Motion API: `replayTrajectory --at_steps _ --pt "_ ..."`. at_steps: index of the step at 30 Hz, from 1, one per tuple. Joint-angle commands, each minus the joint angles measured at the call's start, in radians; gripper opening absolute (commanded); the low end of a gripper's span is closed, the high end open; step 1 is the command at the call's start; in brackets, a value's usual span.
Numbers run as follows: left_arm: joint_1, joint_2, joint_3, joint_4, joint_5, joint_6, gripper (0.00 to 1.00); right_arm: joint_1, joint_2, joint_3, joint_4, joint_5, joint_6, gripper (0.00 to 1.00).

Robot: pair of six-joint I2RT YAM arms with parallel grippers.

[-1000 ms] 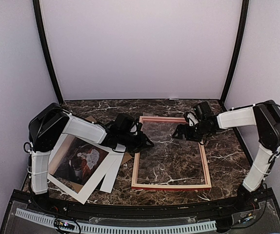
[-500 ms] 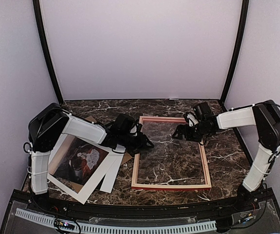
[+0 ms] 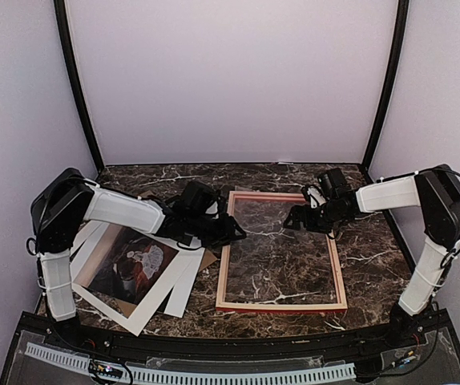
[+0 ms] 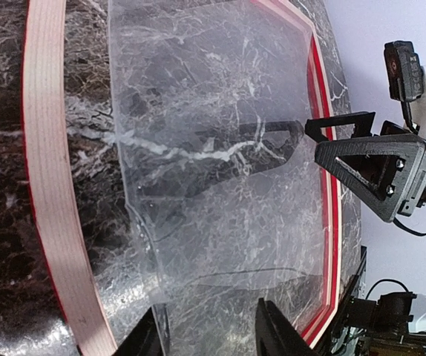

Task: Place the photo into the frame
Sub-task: Place the glass panel in the frame body.

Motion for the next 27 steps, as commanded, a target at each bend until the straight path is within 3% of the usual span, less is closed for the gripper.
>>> replayTrajectory --at_steps 1,21,27 --pt "-0.007 -0.081 -0.022 -0.049 -0.067 0.053 0.42 0.007 0.022 -0.005 -0.017 0.025 -0.007 0.96" --pt "0.026 -0.128 -0.009 -0.144 -0.233 0.164 0.46 0.007 -0.008 0.021 -0.044 0.026 -0.027 0.96" --pt "0.055 -0.128 0.026 -0.213 -0.255 0.238 0.66 -0.001 -0.12 0.026 -0.112 0.13 -0.047 0.98"
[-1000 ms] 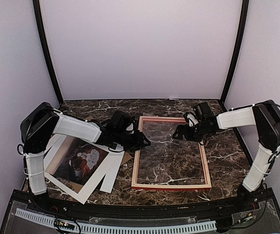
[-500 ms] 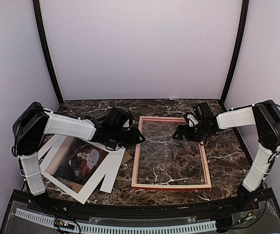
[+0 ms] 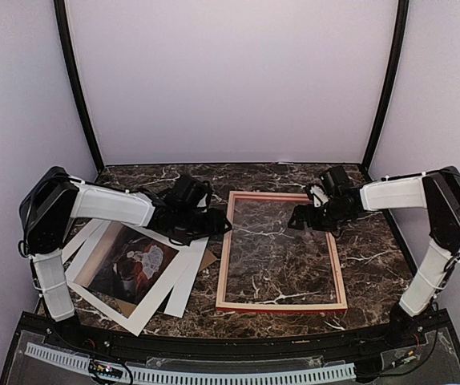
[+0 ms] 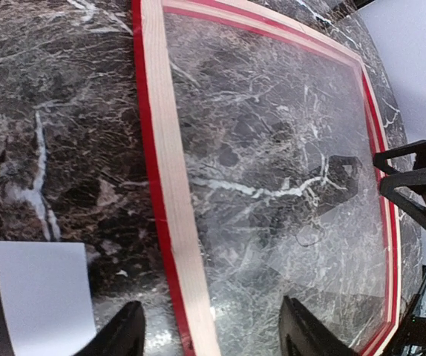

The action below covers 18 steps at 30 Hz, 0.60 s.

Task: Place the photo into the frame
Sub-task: Place the glass panel in the frame body, then move the frame body to the center of the board.

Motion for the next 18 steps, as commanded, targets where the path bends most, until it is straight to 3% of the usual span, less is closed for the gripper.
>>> replayTrajectory --at_steps 1,6,14,18 --pt "0.02 -0.049 0.049 -0.103 -0.043 0.079 0.7 -0.006 -0.109 0.016 -0.061 0.107 -0.026 0.98" --pt "0.022 -0.079 0.057 -0.143 -0.089 0.152 0.94 -0.049 -0.147 -0.007 -0.124 0.212 -0.039 0.98" --pt "0.047 -0.167 0.043 -0.198 -0.193 0.246 0.98 -0.114 -0.077 -0.045 -0.117 0.215 -0.063 0.9" --pt "0.083 -0.196 0.03 -0.234 -0.201 0.262 0.97 -0.124 -0.038 -0.053 -0.105 0.212 -0.069 0.74"
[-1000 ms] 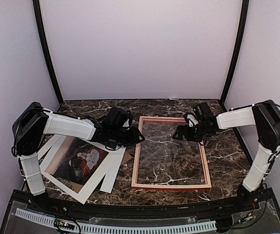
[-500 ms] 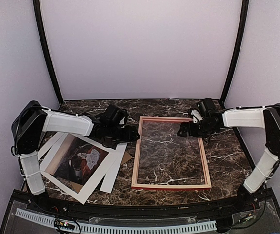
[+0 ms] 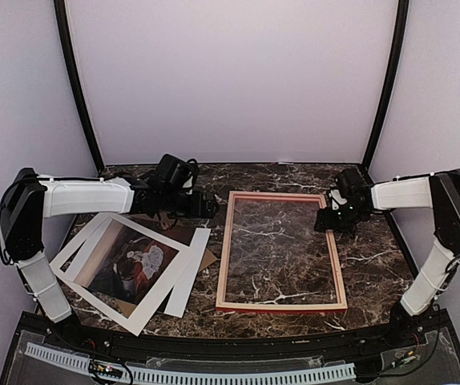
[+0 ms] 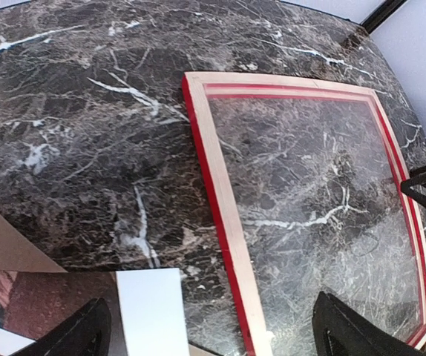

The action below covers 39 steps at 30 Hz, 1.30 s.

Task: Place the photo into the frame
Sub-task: Move the frame body to the center of the board.

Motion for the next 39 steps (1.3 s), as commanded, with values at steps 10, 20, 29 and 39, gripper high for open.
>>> replayTrajectory --at_steps 10,20,29,39 --pt "0.079 -0.168 -0.079 -0.13 -0.115 0.065 0.96 -0.052 0.026 -0.05 0.032 -0.019 -0.037 0.49" --pt "0.134 -0.204 -0.133 -0.167 -0.151 0.051 0.97 -0.093 0.027 -0.069 0.055 -0.032 -0.054 0.33" --pt "0.271 -0.25 -0.238 -0.186 -0.072 0.009 0.97 -0.151 0.041 -0.005 0.051 0.071 -0.075 0.29" --pt "0.476 -0.333 -0.413 -0.105 0.079 -0.094 0.98 -0.048 -0.052 0.019 0.101 0.039 -0.057 0.64"
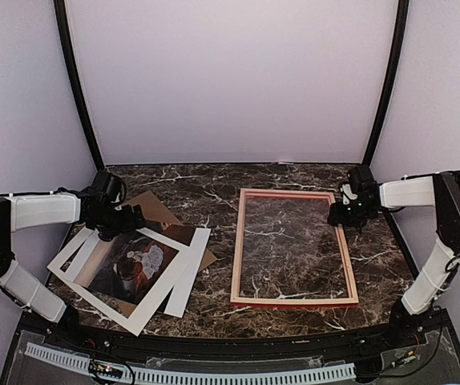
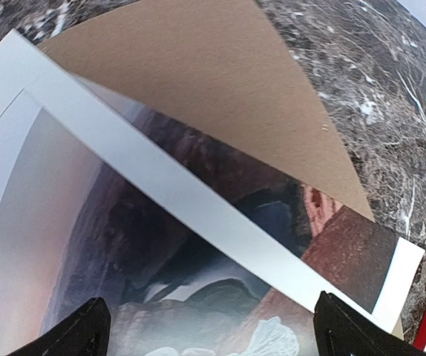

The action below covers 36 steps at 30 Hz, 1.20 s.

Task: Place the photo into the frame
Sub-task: Move the frame body to the center of the board.

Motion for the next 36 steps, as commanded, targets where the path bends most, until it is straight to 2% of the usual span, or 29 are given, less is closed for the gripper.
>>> replayTrajectory --at_steps 1,6,10,15,28,36 --pt "0.063 -0.054 -0.044 0.033 0.08 -0.051 0.98 0.092 -0.078 0.034 0.035 0.007 0.004 0.66" --pt "0.104 -0.014 -0.016 0.061 0.126 -0.05 0.97 0.213 -0.09 0.07 0.062 -0.03 0.002 0.7" --pt "0.113 0.088 0.038 0.101 0.202 -0.072 0.93 0.272 -0.041 0.096 0.108 -0.099 0.024 0.7" --pt "0.108 0.187 0.091 0.191 0.284 -0.1 0.89 0.334 0.024 0.141 0.109 -0.108 0.027 0.71" --pt "-0.008 0.352 0.153 0.241 0.274 -0.095 0.84 0.361 0.097 0.163 0.118 -0.137 0.049 0.71" --pt "-0.116 0.375 0.151 0.248 0.31 -0.097 0.78 0.362 0.093 0.179 0.099 -0.135 0.042 0.71"
